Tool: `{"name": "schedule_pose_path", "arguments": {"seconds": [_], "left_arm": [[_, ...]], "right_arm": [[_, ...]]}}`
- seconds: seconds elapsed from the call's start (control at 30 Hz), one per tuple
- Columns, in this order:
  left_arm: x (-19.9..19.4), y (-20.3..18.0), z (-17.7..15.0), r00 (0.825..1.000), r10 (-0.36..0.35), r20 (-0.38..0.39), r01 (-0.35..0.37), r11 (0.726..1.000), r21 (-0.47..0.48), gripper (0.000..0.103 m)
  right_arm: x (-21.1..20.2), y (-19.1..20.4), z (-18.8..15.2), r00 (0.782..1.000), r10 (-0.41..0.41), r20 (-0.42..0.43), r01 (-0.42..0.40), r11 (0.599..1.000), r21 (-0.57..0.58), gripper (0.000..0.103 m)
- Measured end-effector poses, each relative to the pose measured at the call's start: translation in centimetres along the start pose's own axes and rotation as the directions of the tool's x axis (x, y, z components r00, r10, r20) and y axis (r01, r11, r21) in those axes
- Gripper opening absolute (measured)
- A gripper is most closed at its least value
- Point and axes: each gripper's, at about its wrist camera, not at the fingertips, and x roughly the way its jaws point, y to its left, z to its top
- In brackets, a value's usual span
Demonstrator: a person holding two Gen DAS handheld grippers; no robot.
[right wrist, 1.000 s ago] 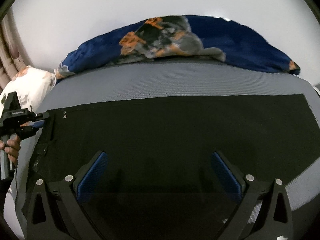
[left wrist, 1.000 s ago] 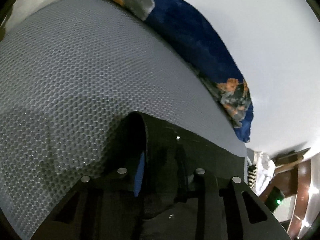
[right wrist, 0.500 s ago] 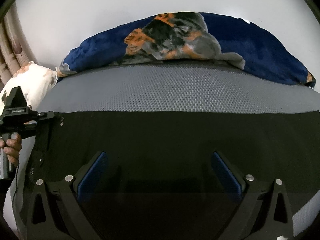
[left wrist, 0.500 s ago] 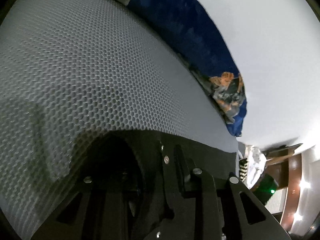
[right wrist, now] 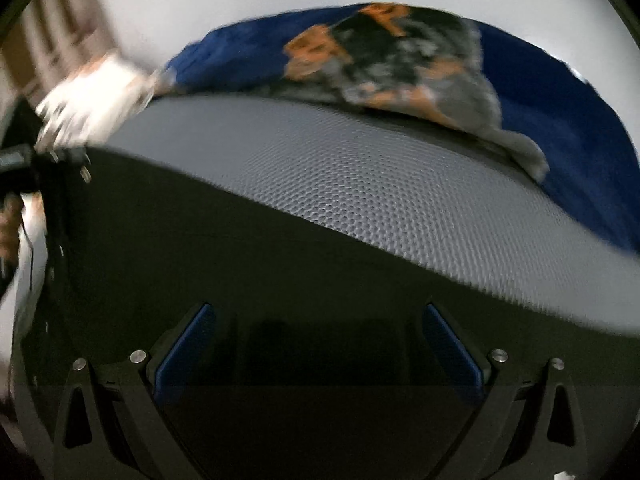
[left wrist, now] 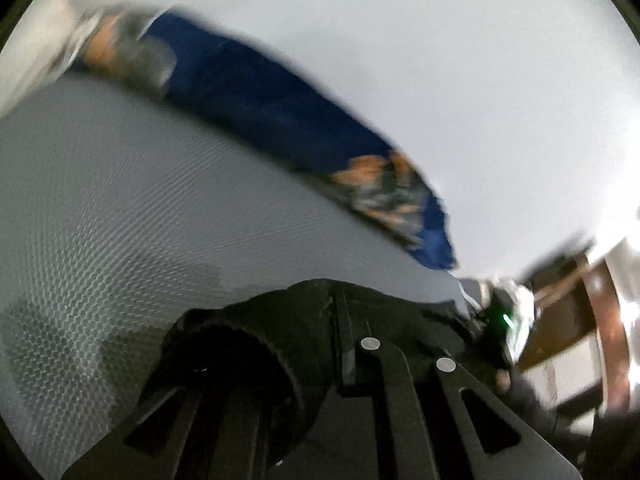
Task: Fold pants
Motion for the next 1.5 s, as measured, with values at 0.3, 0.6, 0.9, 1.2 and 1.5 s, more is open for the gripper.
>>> {"name": "schedule_pose_path", "arguments": {"seconds": [0.3, 0.6, 0.9, 1.2, 1.5], "left_arm": [[-3.1, -4.4, -2.1, 0.998, -0.047, 0.032, 0.041, 0.986, 0.160, 0.007], [-3.5, -3.8, -3.0, 0.999, -0.009, 0.054, 0.001, 0.990, 0.141, 0.007], [-2.4, -3.3, -2.7, 0.997, 0.056, 0.057, -0.064, 0.986, 0.153, 0.007], [-1.4, -2.2, -2.7, 0.994, 0.089, 0.066, -0.097, 0.986, 0.133, 0.008], [0.8, -0.1, -1.7, 0.980, 0.167, 0.106, -0.181, 0.973, 0.143, 0.008]], "right_arm": [[2.0, -2.5, 4.4, 0.967, 0.170, -0.189, -0.211, 0.951, -0.226, 0.086], [4.4, -3.4, 3.3, 0.889, 0.263, -0.375, -0.378, 0.883, -0.278, 0.055], [3.1, -5.6, 1.4, 0.909, 0.185, -0.373, -0.312, 0.895, -0.318, 0.031], [1.3, -4.3, 0.3, 0.967, -0.013, -0.254, -0.083, 0.927, -0.366, 0.010], [-3.3, -0.9, -1.6, 0.952, -0.307, -0.014, 0.286, 0.900, -0.329, 0.007]]}}
